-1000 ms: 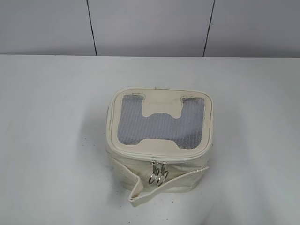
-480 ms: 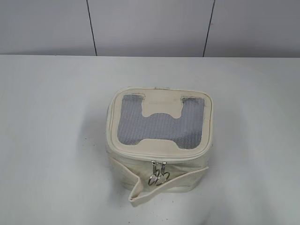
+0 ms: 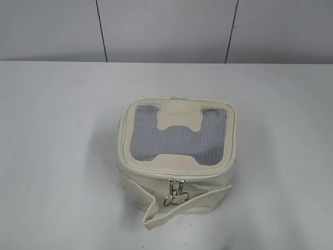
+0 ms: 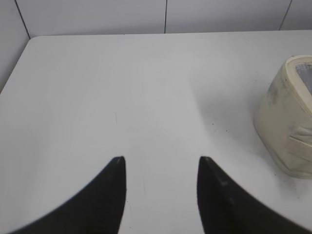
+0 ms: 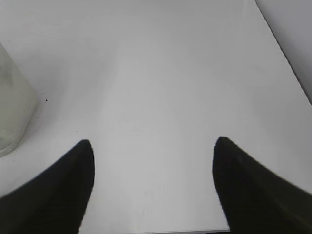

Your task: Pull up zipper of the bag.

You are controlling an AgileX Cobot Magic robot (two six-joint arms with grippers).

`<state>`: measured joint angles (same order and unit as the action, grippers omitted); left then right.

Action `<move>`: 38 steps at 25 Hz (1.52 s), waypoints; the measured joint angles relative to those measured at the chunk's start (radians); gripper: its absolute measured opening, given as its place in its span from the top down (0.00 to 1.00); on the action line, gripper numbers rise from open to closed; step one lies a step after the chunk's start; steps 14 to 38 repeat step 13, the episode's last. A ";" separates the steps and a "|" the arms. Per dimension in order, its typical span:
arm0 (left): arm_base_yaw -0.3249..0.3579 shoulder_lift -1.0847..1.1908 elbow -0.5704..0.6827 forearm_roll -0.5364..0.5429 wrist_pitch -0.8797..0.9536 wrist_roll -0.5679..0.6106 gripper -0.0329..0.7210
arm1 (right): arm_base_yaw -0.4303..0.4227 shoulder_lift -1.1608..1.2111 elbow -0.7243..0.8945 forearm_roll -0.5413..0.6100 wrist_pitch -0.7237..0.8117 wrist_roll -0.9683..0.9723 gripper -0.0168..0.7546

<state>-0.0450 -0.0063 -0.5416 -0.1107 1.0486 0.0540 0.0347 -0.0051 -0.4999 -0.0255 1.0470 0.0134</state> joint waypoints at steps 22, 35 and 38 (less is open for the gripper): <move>0.000 0.000 0.000 0.000 0.000 0.000 0.47 | 0.000 0.000 0.000 0.000 0.000 0.000 0.22; 0.000 0.000 0.000 0.000 0.000 0.000 0.47 | 0.000 0.000 0.000 0.000 0.000 0.000 0.22; 0.000 0.000 0.000 0.000 0.000 0.000 0.47 | 0.000 0.000 0.000 0.000 0.000 0.000 0.22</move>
